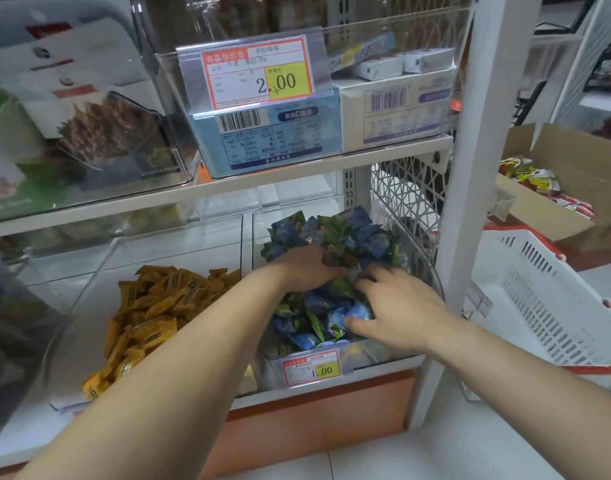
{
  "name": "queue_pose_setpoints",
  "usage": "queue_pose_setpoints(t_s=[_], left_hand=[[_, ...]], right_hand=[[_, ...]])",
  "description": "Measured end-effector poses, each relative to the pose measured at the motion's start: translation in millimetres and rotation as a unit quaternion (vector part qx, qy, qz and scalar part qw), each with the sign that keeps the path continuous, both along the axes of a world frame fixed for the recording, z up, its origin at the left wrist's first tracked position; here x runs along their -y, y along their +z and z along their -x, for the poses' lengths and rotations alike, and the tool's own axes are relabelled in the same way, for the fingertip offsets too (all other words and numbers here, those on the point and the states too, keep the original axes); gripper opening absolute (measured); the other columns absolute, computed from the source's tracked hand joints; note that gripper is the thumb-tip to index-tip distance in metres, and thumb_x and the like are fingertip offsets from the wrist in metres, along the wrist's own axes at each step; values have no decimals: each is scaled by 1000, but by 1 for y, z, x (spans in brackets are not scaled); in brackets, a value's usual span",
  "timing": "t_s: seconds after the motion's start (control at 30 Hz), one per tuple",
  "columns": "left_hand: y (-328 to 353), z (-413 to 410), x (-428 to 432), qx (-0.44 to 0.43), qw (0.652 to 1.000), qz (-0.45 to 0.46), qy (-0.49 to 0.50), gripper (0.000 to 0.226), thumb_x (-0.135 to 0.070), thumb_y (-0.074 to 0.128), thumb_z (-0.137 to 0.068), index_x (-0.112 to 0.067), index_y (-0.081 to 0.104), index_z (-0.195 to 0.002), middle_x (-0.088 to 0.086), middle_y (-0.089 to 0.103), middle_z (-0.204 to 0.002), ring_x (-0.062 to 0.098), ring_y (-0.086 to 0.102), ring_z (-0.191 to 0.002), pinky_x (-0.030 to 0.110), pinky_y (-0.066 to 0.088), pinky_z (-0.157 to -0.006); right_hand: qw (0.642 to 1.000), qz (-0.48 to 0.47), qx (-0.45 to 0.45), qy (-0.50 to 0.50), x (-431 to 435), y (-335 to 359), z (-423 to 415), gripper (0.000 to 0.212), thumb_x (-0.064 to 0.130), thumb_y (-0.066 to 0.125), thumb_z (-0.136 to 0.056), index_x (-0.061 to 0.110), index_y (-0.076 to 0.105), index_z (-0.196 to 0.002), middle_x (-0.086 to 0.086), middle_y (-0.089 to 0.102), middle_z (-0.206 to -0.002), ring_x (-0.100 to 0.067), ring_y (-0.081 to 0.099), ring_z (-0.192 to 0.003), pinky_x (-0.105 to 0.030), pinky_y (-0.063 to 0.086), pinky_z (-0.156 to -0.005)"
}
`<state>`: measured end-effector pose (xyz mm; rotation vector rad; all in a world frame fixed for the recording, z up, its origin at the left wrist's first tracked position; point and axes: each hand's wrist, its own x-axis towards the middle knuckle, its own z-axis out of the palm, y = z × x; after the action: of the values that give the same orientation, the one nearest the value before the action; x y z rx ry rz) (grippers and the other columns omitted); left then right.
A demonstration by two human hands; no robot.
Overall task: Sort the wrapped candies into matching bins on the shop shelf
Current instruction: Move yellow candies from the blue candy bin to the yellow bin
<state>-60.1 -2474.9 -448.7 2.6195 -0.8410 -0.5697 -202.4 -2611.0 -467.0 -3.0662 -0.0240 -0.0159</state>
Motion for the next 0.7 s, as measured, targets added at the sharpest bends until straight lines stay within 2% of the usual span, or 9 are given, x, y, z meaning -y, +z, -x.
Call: queue_pose_setpoints(t_s=[0.07, 0.13, 0.17, 0.27, 0.37, 0.43, 0.5, 0.6, 0.7], left_hand=[[-3, 0, 3, -6, 1000, 4, -15, 29, -59, 59, -87, -32, 60, -80, -13, 60, -85, 7, 58, -82, 22, 37, -61], [-4, -1, 3, -23, 1000, 10, -18, 20, -50, 68, -83, -32, 58, -83, -19, 59, -85, 4, 58, -83, 18, 37, -61], [-4, 1, 2, -33, 999, 11, -19, 21, -45, 71, -82, -35, 57, -94, -22, 57, -90, 0, 56, -83, 15, 36, -62], [-8, 7, -2, -44, 998, 22, -24, 63, -37, 72, -83, -26, 47, -139, -9, 57, -127, 10, 55, -106, 17, 39, -80], [-8, 11, -6, -34, 998, 38, -29, 71, -40, 71, -86, -25, 41, -148, -2, 51, -143, 17, 52, -123, 22, 38, -91], [-6, 13, -7, -25, 998, 13, -49, 48, -41, 64, -91, -24, 55, -135, 0, 60, -130, 17, 57, -111, 25, 41, -83], [-5, 14, -6, -8, 998, -8, -68, 27, -40, 58, -95, -18, 66, -109, 0, 66, -100, 17, 60, -91, 29, 42, -72], [1, 12, -12, 5, 997, -18, -77, 31, -38, 59, -95, -12, 58, -79, 1, 52, -72, 17, 49, -67, 33, 35, -62], [10, 12, -17, -16, 997, -19, -72, 30, -38, 66, -91, -12, 62, -78, 0, 51, -68, 16, 47, -63, 33, 36, -64]], right_hand=[[1000, -3, -7, 0, -1, 2, 0, 69, 69, 48, -83, 25, 58, -136, -1, 52, -131, -29, 47, -122, -40, 48, -97], [1000, -8, -18, 3, -1, 3, 0, 66, 68, 49, -84, 29, 59, -136, -1, 51, -130, -30, 46, -122, -40, 48, -98], [1000, -8, -23, 6, -1, 3, 0, 64, 68, 49, -84, 31, 59, -136, -1, 50, -130, -30, 45, -122, -40, 47, -98], [1000, -1, -22, 12, 0, 2, 2, 59, 67, 46, -86, 35, 59, -134, -1, 47, -132, -29, 43, -122, -39, 47, -95], [1000, 6, 0, 18, 0, 1, 6, 57, 66, 44, -86, 36, 62, -130, -5, 37, -144, -29, 34, -132, -41, 44, -101], [1000, -3, 4, 27, 0, 2, 8, 58, 65, 43, -88, 34, 61, -133, -1, 23, -160, -27, 33, -139, -39, 42, -106], [1000, -6, 4, 24, 1, 2, 8, 59, 67, 42, -89, 36, 56, -137, 6, 23, -163, -24, 47, -133, -36, 48, -98], [1000, 6, 17, 2, 2, 2, 7, 62, 70, 41, -85, 36, 55, -135, 9, 44, -149, -22, 56, -122, -36, 53, -83], [999, 16, 26, -8, 1, 0, 4, 63, 72, 43, -82, 35, 56, -132, 8, 50, -142, -22, 55, -122, -36, 52, -81]])
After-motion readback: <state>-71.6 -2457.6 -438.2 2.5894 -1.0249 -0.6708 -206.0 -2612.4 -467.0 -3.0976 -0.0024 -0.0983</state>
